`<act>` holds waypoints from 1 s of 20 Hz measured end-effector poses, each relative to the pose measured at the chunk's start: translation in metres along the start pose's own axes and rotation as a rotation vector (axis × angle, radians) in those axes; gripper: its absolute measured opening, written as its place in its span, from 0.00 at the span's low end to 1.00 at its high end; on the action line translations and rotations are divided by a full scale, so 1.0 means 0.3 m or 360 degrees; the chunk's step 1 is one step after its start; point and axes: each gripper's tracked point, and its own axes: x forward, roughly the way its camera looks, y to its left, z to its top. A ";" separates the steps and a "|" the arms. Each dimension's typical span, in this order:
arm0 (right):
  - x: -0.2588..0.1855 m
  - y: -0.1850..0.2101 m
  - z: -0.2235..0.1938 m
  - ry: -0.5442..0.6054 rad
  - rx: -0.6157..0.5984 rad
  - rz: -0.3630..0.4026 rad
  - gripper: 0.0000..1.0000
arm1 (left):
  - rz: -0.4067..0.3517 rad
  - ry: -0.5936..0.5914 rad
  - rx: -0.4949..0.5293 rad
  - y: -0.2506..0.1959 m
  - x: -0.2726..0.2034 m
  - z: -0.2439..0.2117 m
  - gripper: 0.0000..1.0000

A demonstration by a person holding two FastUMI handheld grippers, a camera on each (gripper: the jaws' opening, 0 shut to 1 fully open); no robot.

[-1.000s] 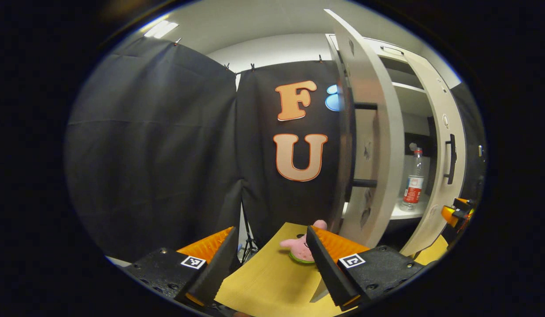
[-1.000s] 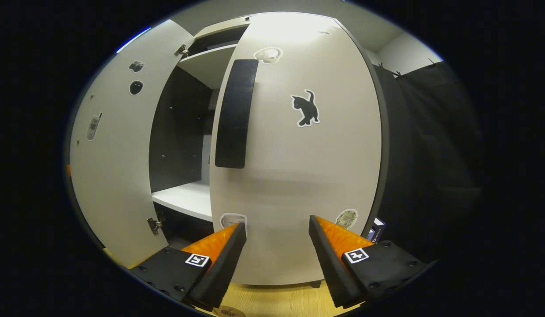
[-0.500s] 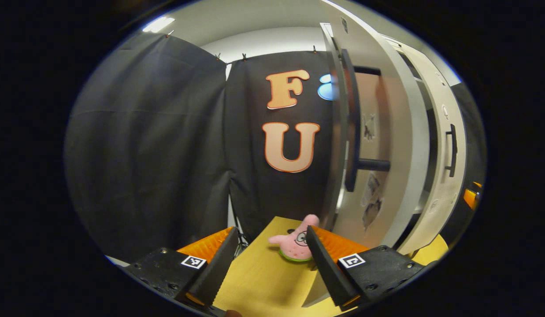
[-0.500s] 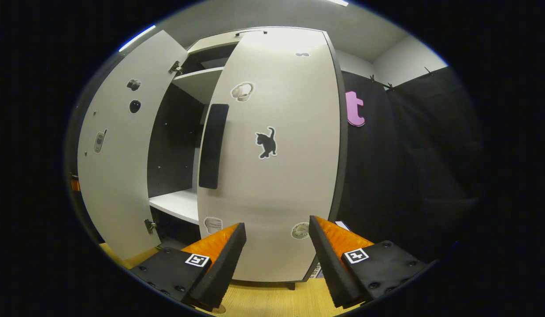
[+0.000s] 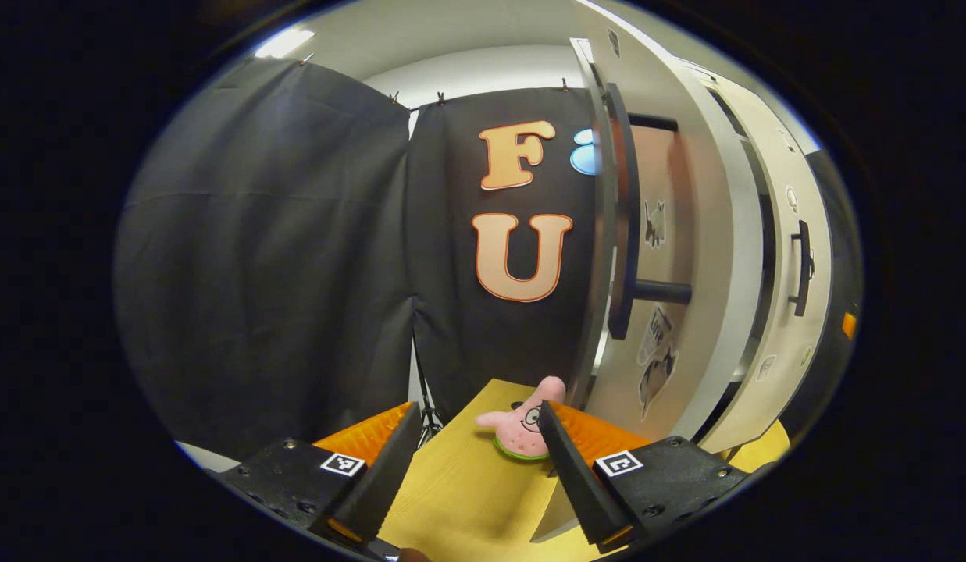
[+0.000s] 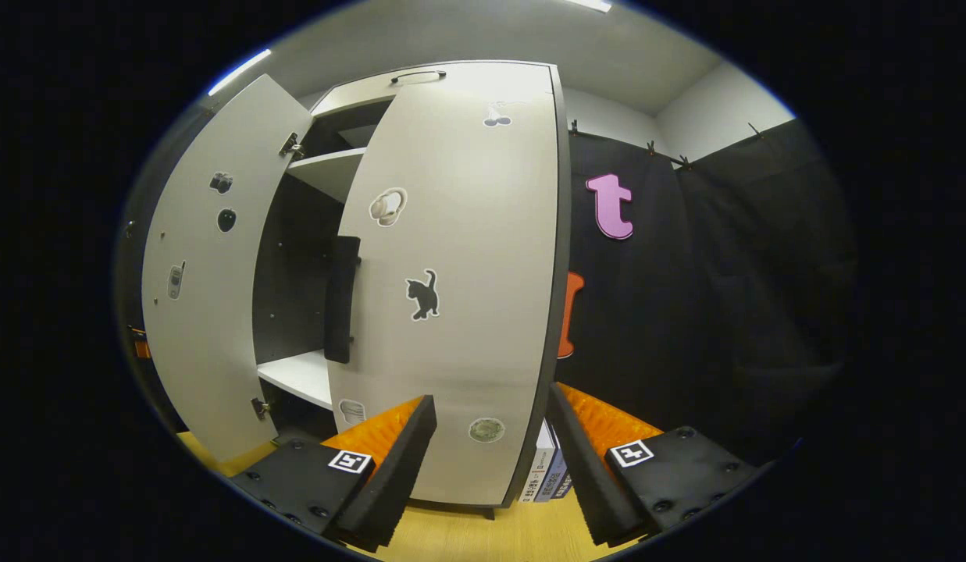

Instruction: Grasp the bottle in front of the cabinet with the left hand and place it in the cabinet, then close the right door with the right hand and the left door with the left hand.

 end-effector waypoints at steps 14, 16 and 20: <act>-0.160 -0.135 0.033 -0.0029 -0.0061 -0.0049 0.95 | -0.0222 0.0032 -0.0019 -0.323 -0.032 -0.021 0.93; -0.182 -0.155 0.031 -0.0017 -0.0057 -0.0061 0.95 | -0.0255 0.0038 -0.0046 -0.369 -0.035 -0.023 0.93; -0.216 -0.200 0.040 -0.0006 -0.0057 -0.0099 0.95 | -0.0317 0.0029 -0.0062 -0.473 -0.029 -0.018 0.93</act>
